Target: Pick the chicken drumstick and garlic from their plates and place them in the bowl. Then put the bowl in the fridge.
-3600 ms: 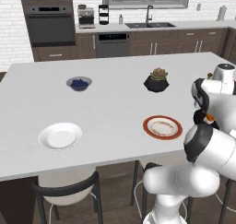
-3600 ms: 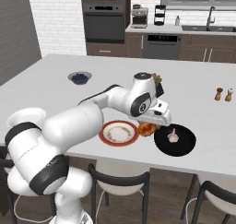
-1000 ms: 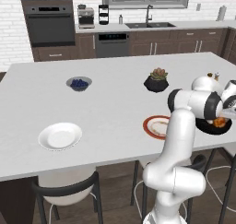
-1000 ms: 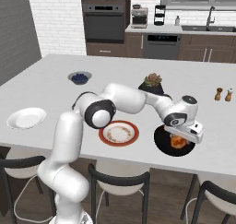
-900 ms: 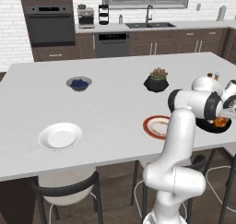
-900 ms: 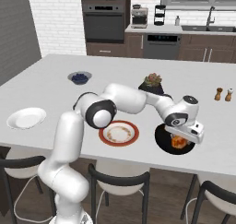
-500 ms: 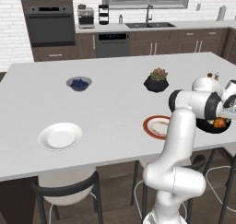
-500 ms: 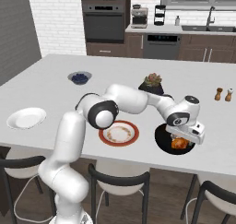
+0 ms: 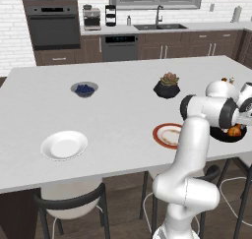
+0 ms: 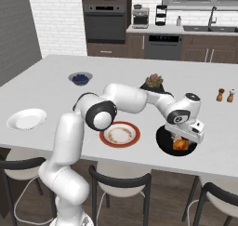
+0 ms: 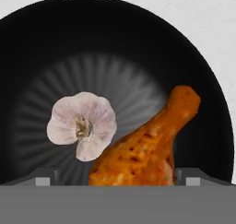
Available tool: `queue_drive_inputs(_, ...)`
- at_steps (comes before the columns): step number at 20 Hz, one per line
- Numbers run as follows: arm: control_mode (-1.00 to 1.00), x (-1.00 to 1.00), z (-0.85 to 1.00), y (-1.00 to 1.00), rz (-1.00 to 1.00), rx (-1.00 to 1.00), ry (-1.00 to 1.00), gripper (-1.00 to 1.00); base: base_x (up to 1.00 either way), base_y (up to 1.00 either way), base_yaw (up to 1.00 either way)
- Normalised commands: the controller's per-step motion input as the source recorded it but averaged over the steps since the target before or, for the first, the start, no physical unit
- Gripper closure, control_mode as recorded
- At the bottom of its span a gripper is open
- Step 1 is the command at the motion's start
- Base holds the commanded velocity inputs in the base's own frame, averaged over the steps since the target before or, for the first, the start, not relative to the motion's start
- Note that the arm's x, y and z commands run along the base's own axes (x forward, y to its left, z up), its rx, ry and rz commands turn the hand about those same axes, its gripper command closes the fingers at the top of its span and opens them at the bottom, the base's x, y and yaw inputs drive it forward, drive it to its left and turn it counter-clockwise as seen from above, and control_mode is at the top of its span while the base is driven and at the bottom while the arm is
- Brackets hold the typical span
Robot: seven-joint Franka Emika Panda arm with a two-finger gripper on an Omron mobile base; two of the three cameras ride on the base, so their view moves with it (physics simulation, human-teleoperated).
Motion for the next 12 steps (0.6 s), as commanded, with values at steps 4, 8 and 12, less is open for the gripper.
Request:
queue_drive_inputs(4, -1.00, -0.29, 0.38, 0.38, 0.00, -0.02, -0.01, -1.00, 0.00, 0.00, 0.00)
queue_drive_inputs(8, -1.00, -0.68, 0.12, 0.65, 0.04, -0.12, -0.02, -1.00, 0.00, 0.00, 0.00)
queue_drive_inputs(12, -1.00, -0.23, 0.00, 0.72, 0.09, -0.16, 0.00, -1.00, 0.00, 0.00, 0.00)
